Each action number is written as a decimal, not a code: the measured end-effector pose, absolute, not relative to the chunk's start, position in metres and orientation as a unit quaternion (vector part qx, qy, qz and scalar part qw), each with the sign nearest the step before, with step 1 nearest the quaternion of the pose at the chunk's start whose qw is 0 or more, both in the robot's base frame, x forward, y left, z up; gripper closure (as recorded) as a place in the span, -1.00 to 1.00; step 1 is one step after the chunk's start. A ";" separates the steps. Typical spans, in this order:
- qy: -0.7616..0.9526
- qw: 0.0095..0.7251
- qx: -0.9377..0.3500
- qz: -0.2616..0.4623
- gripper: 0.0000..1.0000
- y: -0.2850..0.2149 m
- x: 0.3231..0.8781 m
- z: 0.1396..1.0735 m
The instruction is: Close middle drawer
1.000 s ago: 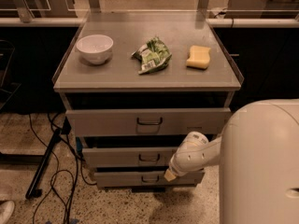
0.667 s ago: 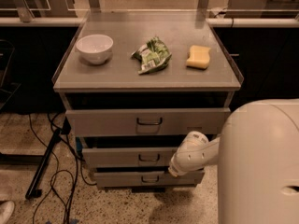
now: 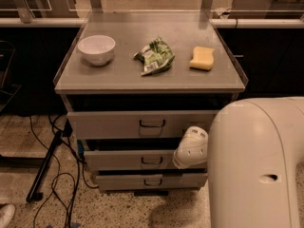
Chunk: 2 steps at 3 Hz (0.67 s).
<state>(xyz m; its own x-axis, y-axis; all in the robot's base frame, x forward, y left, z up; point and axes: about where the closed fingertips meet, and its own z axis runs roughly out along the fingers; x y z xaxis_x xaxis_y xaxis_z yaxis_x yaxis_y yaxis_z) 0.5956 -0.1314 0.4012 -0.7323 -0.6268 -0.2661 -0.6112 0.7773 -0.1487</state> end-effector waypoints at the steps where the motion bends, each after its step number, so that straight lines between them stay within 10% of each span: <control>1: 0.934 0.156 -0.318 -0.038 1.00 -0.133 0.610 0.399; 2: 0.937 0.160 -0.307 -0.050 1.00 -0.136 0.615 0.394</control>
Offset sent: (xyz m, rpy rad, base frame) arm 0.0267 -0.0034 -0.0099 -0.0331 -0.0399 -0.0771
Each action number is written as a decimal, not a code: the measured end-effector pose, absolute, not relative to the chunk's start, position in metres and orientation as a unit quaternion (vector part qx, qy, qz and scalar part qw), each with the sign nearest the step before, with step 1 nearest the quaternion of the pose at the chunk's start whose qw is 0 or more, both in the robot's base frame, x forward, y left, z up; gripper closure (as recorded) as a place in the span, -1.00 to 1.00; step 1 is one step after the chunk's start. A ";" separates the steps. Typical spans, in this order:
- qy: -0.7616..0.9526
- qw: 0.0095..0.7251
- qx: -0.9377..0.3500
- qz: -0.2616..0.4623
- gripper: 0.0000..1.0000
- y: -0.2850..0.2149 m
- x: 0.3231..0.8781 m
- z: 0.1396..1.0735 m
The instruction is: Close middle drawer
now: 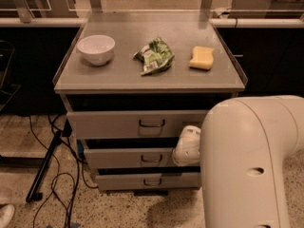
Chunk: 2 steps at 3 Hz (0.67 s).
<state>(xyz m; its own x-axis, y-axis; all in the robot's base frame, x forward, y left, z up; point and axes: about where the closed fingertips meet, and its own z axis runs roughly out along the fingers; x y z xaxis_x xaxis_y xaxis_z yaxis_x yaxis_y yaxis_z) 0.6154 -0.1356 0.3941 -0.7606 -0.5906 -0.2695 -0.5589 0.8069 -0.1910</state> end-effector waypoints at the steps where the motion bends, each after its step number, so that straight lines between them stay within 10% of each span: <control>1: 0.936 0.153 -0.314 -0.045 1.00 -0.137 0.605 0.394; 2: 0.940 0.130 -0.313 -0.034 1.00 -0.159 0.564 0.401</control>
Offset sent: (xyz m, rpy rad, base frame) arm -0.1148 -0.0666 0.0255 0.0193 0.1716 0.0071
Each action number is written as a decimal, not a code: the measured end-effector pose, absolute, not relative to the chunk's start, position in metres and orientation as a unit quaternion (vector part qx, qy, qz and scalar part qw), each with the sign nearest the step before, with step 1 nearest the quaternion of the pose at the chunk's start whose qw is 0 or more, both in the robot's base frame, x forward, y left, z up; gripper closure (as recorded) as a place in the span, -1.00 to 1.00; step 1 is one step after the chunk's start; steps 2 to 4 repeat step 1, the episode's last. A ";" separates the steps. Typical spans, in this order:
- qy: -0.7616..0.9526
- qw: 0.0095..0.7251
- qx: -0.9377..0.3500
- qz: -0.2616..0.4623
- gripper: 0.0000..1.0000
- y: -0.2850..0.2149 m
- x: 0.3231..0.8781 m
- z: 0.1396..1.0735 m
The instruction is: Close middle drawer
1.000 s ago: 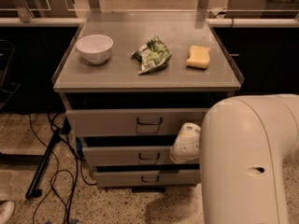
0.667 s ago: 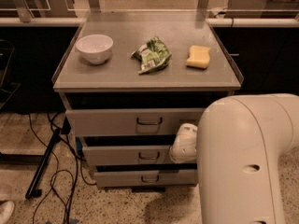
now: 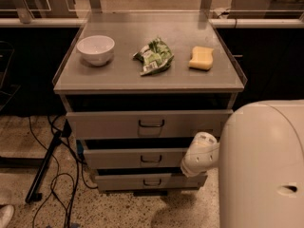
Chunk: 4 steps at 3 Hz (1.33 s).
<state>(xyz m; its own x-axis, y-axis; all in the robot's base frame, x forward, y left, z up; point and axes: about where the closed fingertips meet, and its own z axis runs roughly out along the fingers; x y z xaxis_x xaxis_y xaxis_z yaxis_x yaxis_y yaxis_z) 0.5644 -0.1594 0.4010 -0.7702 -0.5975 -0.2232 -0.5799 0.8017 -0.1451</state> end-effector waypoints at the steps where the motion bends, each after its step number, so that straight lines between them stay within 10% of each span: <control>1: 0.955 0.090 -0.280 -0.038 1.00 -0.212 0.511 0.407; 4: 0.955 0.090 -0.280 -0.038 1.00 -0.212 0.511 0.407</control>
Offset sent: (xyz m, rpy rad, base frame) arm 0.0000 0.0000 0.0000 0.0000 0.0000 0.0000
